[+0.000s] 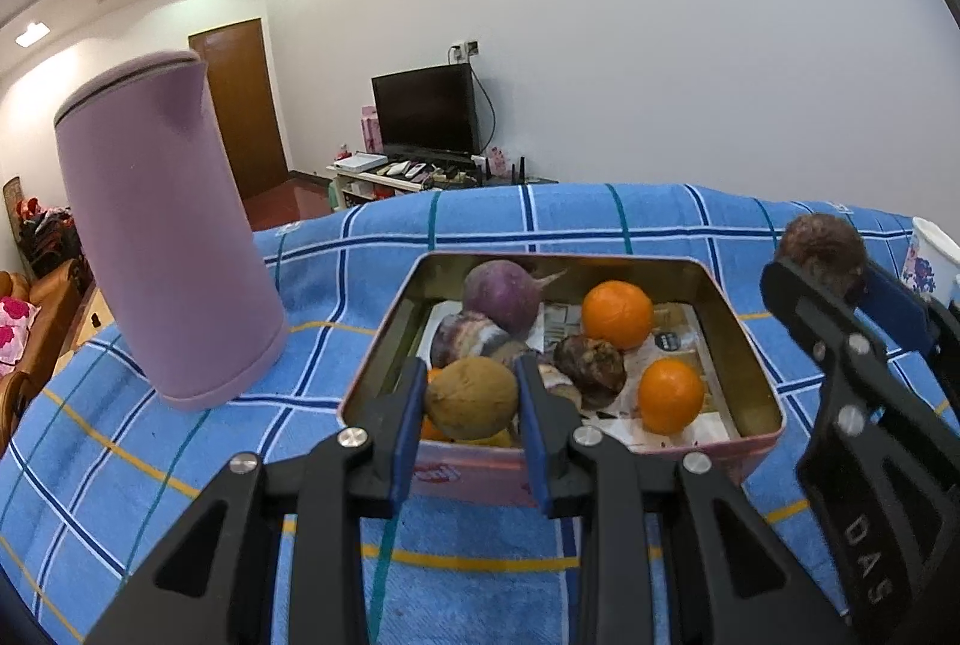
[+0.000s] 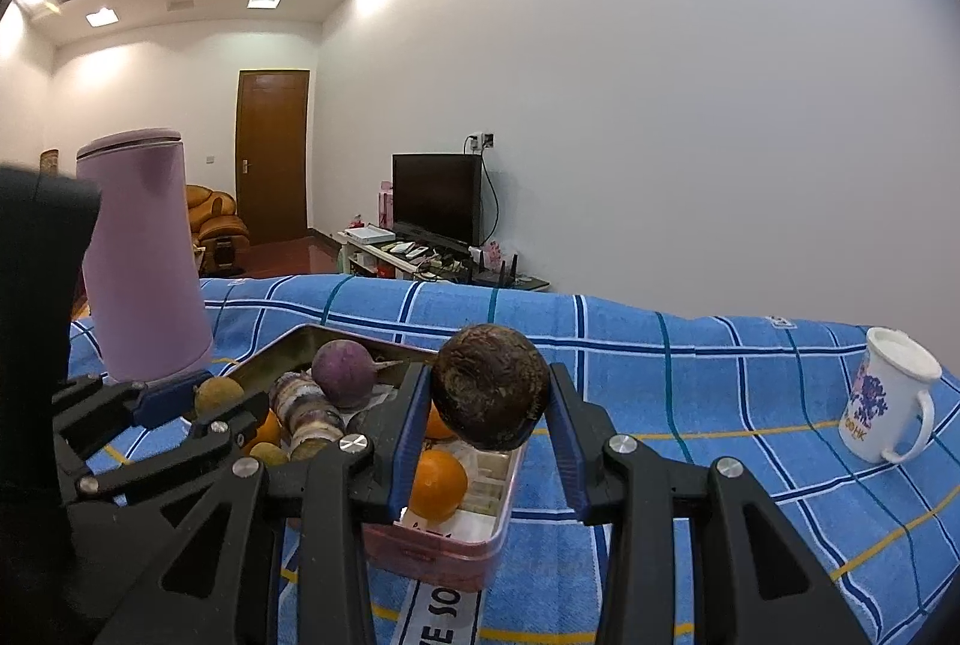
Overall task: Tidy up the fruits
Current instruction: 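Hold both fruits above the tin and lower them toward its contents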
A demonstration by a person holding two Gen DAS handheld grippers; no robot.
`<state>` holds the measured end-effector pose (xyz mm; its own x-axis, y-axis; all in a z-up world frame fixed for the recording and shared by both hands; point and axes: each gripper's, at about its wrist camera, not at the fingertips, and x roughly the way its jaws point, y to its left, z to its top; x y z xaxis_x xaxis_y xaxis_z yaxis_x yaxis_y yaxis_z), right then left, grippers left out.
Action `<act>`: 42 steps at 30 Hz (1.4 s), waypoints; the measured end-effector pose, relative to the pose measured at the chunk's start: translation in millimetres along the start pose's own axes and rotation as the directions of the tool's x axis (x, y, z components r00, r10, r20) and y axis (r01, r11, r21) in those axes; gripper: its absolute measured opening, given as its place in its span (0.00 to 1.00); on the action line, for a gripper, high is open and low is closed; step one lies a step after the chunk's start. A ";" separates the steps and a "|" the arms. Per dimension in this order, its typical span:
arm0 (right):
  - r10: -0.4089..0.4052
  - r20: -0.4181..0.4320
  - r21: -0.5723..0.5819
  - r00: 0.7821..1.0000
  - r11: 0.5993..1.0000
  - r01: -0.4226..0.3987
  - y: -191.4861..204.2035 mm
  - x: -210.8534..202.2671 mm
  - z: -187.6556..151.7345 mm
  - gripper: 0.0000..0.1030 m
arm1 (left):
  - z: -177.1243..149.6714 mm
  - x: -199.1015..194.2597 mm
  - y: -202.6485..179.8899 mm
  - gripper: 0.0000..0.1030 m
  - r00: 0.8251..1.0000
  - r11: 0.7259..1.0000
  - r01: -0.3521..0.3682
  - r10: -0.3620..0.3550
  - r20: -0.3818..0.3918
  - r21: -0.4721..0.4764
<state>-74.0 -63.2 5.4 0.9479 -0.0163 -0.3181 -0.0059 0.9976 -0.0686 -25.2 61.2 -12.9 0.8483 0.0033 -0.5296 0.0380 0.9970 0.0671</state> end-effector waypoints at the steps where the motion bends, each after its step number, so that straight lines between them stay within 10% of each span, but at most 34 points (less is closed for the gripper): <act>1: 0.004 -0.002 0.003 1.000 1.000 -0.004 -0.1 0.1 0.0 0.40 | -1.6 1.5 0.8 0.31 1.000 1.000 -0.004 0.004 -0.006 0.000; 42: 0.076 -0.044 0.078 0.996 0.994 -0.073 -5.2 0.9 34.6 0.39 | 49.1 -7.6 29.2 0.31 0.999 0.998 0.020 -0.017 0.049 -0.062</act>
<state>-62.1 -66.1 38.1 0.9296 0.0570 -0.3642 -0.0501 0.9983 0.0284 -4.6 86.5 34.6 0.8724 -0.0175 -0.4884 0.0220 0.9998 0.0034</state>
